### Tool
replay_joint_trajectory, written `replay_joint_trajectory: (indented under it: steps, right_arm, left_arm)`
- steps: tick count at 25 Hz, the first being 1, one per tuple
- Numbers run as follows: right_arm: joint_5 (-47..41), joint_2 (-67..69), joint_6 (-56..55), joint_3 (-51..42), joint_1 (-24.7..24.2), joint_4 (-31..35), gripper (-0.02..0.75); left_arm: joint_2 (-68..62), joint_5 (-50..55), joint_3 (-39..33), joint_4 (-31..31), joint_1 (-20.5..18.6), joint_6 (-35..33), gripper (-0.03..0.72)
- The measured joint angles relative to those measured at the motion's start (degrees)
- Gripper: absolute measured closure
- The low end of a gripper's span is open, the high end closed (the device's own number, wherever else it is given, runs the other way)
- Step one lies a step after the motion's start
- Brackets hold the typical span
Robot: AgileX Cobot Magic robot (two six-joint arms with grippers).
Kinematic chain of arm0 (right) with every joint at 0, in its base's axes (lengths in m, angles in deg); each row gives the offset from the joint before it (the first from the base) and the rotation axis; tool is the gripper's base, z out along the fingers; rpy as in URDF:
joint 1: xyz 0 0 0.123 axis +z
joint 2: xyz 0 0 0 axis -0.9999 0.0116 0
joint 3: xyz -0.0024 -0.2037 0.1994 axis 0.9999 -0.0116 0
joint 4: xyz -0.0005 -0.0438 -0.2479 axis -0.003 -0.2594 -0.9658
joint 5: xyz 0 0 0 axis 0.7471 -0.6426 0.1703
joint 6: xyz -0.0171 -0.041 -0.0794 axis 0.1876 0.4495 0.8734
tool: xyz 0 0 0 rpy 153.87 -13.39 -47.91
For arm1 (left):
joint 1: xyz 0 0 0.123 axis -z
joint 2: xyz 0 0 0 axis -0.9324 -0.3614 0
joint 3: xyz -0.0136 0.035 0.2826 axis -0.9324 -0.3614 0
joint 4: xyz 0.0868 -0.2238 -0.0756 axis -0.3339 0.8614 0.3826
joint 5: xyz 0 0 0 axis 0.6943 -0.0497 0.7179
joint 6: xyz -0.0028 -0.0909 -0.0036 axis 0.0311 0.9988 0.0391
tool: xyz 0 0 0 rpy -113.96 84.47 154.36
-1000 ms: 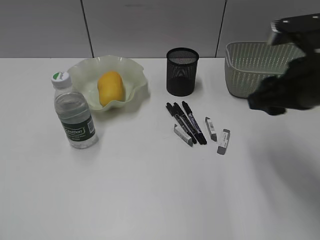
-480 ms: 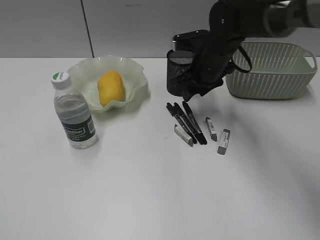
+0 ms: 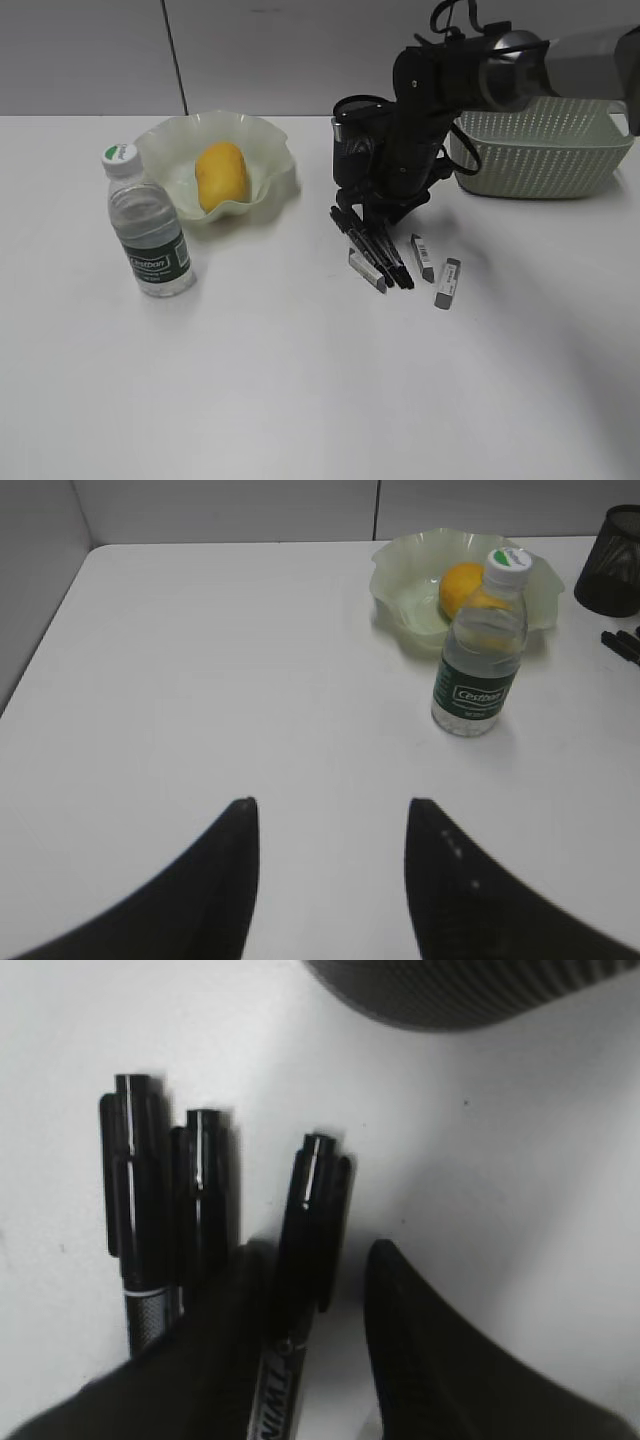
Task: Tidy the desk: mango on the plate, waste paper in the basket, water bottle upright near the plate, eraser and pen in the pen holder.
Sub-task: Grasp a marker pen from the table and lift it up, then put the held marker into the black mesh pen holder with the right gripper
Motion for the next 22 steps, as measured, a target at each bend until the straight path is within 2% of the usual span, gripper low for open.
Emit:
replay_joint_trajectory:
  steps: [2, 4, 7, 10, 13, 16, 18, 19, 22]
  right_arm:
    - [0.00, 0.11, 0.03, 0.05, 0.00, 0.00, 0.498]
    - [-0.12, 0.06, 0.03, 0.05, 0.00, 0.06, 0.602]
    - [-0.78, -1.60, 1.44, 0.05, 0.00, 1.45, 0.609]
    - [-1.07, -7.06, 5.19, -0.16, 0.00, 6.97, 0.609]
    - [4.40, -15.27, 8.82, -1.87, 0.00, 11.42, 0.609]
    - [24.49, -22.94, 10.09, -7.97, -0.12, 10.57, 0.609]
    - [43.95, -24.84, 10.22, -12.85, -0.77, 9.99, 0.609]
    - [53.47, -24.62, 10.22, -15.23, -0.98, 10.21, 0.609]
    - [73.61, -18.96, 10.22, -19.03, -1.41, 10.16, 0.609]
  left_arm:
    - [0.00, 0.00, 0.00, 0.00, 0.00, 0.00, 0.332]
    - [0.00, 0.00, 0.00, 0.00, 0.00, 0.00, 0.332]
    - [0.00, 0.00, 0.00, 0.00, 0.00, 0.00, 0.332]
    - [0.00, 0.00, 0.00, 0.00, 0.00, 0.00, 0.332]
    - [0.00, 0.00, 0.00, 0.00, 0.00, 0.00, 0.332]
    - [0.00, 0.00, 0.00, 0.00, 0.00, 0.00, 0.332]
    - [0.00, 0.00, 0.00, 0.00, 0.00, 0.00, 0.332]
    - [0.00, 0.00, 0.00, 0.00, 0.00, 0.00, 0.332]
    - [0.02, 0.00, 0.00, 0.00, 0.00, 0.00, 0.333]
